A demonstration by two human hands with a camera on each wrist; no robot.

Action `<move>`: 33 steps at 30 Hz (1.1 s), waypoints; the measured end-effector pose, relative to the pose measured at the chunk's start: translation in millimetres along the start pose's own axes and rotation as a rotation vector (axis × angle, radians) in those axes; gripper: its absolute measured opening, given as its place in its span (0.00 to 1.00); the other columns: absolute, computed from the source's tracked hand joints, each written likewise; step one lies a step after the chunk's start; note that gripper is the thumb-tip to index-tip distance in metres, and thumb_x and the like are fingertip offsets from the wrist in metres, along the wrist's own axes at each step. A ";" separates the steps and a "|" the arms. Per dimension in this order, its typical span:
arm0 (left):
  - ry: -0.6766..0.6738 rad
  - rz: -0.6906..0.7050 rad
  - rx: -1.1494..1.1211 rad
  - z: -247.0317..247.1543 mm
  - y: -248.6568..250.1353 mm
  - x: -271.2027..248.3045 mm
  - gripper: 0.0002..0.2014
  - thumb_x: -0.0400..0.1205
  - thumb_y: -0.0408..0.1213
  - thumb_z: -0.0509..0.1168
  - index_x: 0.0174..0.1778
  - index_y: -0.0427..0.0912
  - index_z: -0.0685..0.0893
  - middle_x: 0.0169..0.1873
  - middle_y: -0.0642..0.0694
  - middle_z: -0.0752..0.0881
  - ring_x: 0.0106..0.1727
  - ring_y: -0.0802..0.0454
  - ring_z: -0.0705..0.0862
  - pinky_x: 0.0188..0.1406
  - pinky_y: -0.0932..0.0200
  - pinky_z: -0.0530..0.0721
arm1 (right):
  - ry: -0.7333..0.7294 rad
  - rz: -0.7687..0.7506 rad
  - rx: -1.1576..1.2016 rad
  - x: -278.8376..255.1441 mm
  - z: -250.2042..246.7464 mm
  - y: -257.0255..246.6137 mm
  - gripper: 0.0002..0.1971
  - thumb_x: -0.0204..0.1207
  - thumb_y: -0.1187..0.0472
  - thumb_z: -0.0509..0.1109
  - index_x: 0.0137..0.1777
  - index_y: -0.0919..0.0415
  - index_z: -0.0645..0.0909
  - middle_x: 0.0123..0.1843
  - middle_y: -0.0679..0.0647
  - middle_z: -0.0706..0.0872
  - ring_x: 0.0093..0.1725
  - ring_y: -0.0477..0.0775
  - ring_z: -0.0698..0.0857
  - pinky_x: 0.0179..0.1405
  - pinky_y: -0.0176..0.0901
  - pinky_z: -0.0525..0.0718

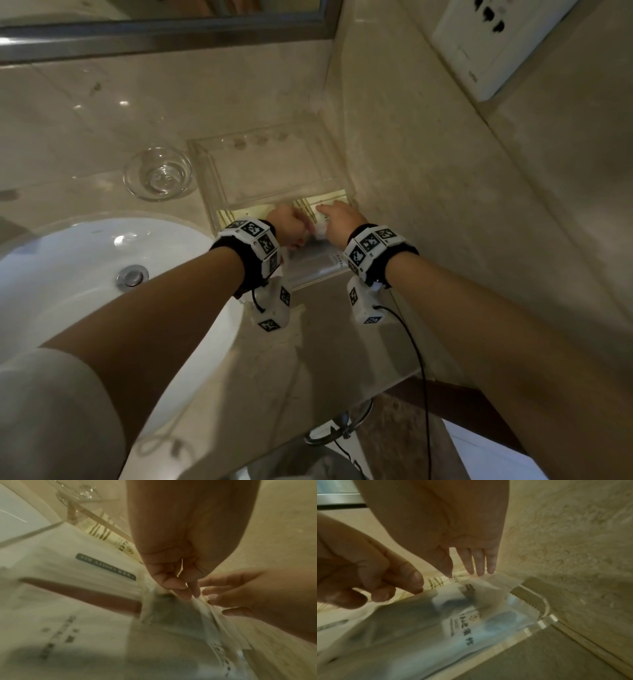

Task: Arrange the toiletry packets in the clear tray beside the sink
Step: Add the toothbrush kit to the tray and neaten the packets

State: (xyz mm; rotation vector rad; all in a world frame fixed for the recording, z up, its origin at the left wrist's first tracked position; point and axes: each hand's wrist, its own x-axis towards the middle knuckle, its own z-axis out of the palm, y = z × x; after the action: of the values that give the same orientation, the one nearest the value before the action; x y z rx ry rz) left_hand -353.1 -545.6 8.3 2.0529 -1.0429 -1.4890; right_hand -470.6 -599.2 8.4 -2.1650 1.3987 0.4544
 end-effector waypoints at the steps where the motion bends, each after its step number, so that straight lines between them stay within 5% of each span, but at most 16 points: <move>1: 0.013 0.001 0.001 -2.4 -0.1 -1.6 0.16 0.78 0.21 0.54 0.36 0.39 0.85 0.31 0.42 0.82 0.31 0.52 0.80 0.25 0.64 0.82 | 0.010 0.006 -0.010 0.1 0.5 -0.6 0.29 0.80 0.68 0.59 0.80 0.52 0.62 0.81 0.59 0.62 0.79 0.63 0.64 0.77 0.55 0.68; 4: 0.072 0.018 0.021 -11.5 -2.4 -6.9 0.16 0.78 0.21 0.53 0.44 0.37 0.86 0.36 0.39 0.84 0.29 0.53 0.81 0.20 0.68 0.81 | 0.038 0.026 -0.002 0.9 1.3 -2.4 0.28 0.80 0.66 0.59 0.80 0.50 0.63 0.81 0.59 0.63 0.79 0.64 0.64 0.76 0.54 0.69; 6: 0.115 0.031 0.019 -19.6 -5.0 -11.2 0.16 0.79 0.21 0.53 0.36 0.38 0.84 0.42 0.36 0.86 0.31 0.53 0.82 0.29 0.62 0.82 | -0.006 0.021 0.013 1.9 2.1 -4.2 0.28 0.81 0.64 0.59 0.81 0.49 0.61 0.83 0.59 0.58 0.79 0.64 0.65 0.75 0.52 0.69; 12: 0.260 0.009 0.055 -48.6 -24.4 -30.6 0.15 0.79 0.24 0.55 0.46 0.35 0.87 0.48 0.33 0.88 0.54 0.40 0.86 0.60 0.50 0.85 | -0.104 0.009 -0.057 -0.7 3.4 -10.1 0.33 0.82 0.67 0.55 0.82 0.41 0.52 0.85 0.62 0.42 0.83 0.67 0.56 0.77 0.53 0.66; 21: 0.338 -0.006 0.202 -62.9 -42.3 -51.4 0.13 0.80 0.30 0.59 0.50 0.41 0.89 0.56 0.40 0.87 0.56 0.45 0.84 0.54 0.59 0.78 | -0.207 -0.040 -0.206 -9.3 5.6 -25.5 0.43 0.79 0.77 0.53 0.82 0.35 0.43 0.84 0.61 0.31 0.79 0.75 0.62 0.56 0.50 0.85; 27: 0.329 -0.010 0.263 -58.9 -44.1 -57.6 0.14 0.81 0.32 0.58 0.55 0.43 0.89 0.60 0.41 0.86 0.62 0.44 0.83 0.57 0.60 0.77 | -0.210 0.062 -0.250 -6.4 8.5 -36.7 0.39 0.81 0.74 0.52 0.83 0.42 0.40 0.83 0.66 0.31 0.81 0.76 0.55 0.71 0.60 0.74; 33: 0.266 -0.008 0.310 -56.2 -41.4 -61.1 0.18 0.81 0.30 0.56 0.60 0.44 0.86 0.66 0.41 0.82 0.68 0.43 0.79 0.67 0.57 0.75 | -0.172 0.094 -0.210 -9.0 5.1 -35.0 0.34 0.83 0.70 0.50 0.84 0.44 0.45 0.84 0.66 0.36 0.80 0.74 0.59 0.73 0.60 0.72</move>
State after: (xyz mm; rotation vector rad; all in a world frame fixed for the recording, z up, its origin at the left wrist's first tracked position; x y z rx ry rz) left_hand -296.5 -478.6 38.5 2.3869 -1.2152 -1.0685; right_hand -442.5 -577.9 17.6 -2.1675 1.4143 0.8361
